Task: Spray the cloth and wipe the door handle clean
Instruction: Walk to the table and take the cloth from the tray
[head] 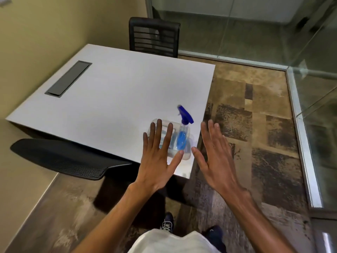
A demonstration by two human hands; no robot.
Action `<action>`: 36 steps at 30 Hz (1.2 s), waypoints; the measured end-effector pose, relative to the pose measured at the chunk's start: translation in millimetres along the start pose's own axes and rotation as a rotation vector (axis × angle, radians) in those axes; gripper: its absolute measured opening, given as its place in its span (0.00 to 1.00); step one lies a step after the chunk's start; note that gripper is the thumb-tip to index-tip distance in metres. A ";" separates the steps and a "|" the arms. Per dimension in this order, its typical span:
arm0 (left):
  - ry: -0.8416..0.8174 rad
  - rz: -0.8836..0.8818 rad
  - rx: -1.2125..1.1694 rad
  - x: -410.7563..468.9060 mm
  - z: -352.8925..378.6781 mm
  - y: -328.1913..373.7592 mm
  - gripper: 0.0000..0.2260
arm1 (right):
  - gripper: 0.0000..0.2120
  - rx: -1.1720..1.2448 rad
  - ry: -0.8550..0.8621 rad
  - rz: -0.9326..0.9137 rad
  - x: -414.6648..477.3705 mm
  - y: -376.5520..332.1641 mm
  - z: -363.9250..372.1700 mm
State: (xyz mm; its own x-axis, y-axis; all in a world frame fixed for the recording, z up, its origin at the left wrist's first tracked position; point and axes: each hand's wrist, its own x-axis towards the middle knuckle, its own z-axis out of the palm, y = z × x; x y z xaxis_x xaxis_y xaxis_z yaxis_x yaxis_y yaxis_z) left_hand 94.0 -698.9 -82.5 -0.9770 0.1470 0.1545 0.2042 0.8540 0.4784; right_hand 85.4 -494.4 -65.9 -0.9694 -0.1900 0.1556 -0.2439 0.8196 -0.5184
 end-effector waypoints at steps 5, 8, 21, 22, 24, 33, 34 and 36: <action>-0.036 0.030 0.056 -13.6 -15.4 -44.5 0.38 | 0.34 -0.030 -0.023 -0.041 7.8 -20.8 38.6; -0.052 0.022 0.065 -17.5 -18.6 -65.1 0.40 | 0.34 -0.040 -0.055 -0.050 14.3 -27.5 56.7; -0.168 -0.060 0.092 7.4 -5.3 -121.8 0.48 | 0.43 -0.072 -0.294 -0.084 57.9 -17.9 97.9; -0.182 -0.059 0.115 10.6 -2.9 -124.2 0.48 | 0.43 -0.079 -0.301 -0.095 60.9 -15.0 102.2; -0.214 -0.060 0.150 17.0 3.0 -129.2 0.48 | 0.44 -0.079 -0.314 -0.111 66.7 -8.3 111.9; -0.375 -0.046 0.162 56.5 31.0 -161.9 0.51 | 0.40 -0.064 -0.514 0.038 90.3 7.3 163.7; -0.397 -0.041 0.160 63.0 34.2 -168.3 0.50 | 0.39 -0.056 -0.526 0.073 92.9 7.9 169.3; -0.440 -0.008 0.187 76.3 41.2 -180.3 0.47 | 0.36 -0.070 -0.533 0.144 97.7 8.1 179.3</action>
State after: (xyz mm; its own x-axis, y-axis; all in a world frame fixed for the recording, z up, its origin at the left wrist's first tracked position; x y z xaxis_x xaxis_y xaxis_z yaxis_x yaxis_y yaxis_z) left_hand -20.0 -821.2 -192.6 -0.9200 0.3032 -0.2484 0.2216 0.9251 0.3083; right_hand -16.5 -603.2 -205.6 -0.8776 -0.3061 -0.3689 -0.1234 0.8878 -0.4433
